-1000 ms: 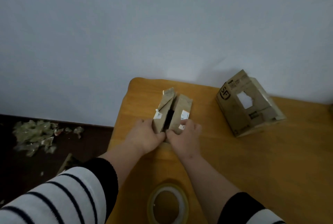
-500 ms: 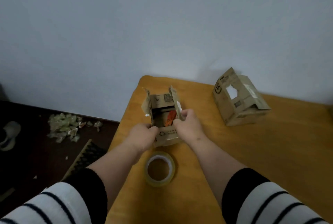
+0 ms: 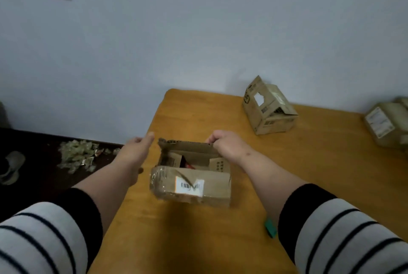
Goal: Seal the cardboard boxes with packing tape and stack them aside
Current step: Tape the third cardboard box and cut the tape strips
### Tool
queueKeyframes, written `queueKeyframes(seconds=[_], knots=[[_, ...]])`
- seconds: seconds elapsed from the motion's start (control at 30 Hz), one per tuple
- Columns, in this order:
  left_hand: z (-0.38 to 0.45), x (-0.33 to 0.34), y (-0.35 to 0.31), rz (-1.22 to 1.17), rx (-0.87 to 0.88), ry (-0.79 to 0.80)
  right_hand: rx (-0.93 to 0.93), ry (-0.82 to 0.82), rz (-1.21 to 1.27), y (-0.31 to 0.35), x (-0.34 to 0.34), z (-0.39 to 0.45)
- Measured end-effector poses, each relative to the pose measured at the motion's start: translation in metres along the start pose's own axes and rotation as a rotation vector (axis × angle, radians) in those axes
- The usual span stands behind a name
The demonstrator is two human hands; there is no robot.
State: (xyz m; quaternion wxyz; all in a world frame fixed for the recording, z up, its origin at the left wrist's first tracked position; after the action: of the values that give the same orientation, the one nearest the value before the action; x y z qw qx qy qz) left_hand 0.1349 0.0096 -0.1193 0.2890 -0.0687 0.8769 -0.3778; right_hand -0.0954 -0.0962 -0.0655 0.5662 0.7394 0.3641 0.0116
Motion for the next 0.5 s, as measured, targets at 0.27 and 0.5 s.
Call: queueKeyframes(seconds=[0.27, 0.5], knots=[[-0.042, 0.025, 0.073, 0.097, 0.052, 0.34, 0.227, 0.06, 0.072, -0.053, 0.059, -0.039], [-0.051, 0.024, 0.114, 0.192, 0.068, 0.257, 0.352, -0.106, -0.053, -0.111, 0.073, -0.062]])
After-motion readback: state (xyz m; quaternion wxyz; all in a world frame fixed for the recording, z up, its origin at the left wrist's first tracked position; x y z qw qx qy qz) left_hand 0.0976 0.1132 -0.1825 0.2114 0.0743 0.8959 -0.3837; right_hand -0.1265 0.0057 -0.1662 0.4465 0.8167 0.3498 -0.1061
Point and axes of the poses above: each hand's wrist, its own z-axis towards the middle knuckle, its own x-axis out of the palm, y = z × x, the point moved 10 cm from there along z, towards the middle knuckle, and after that the axes turned 12 degrees about z, right-handed, at the moved point
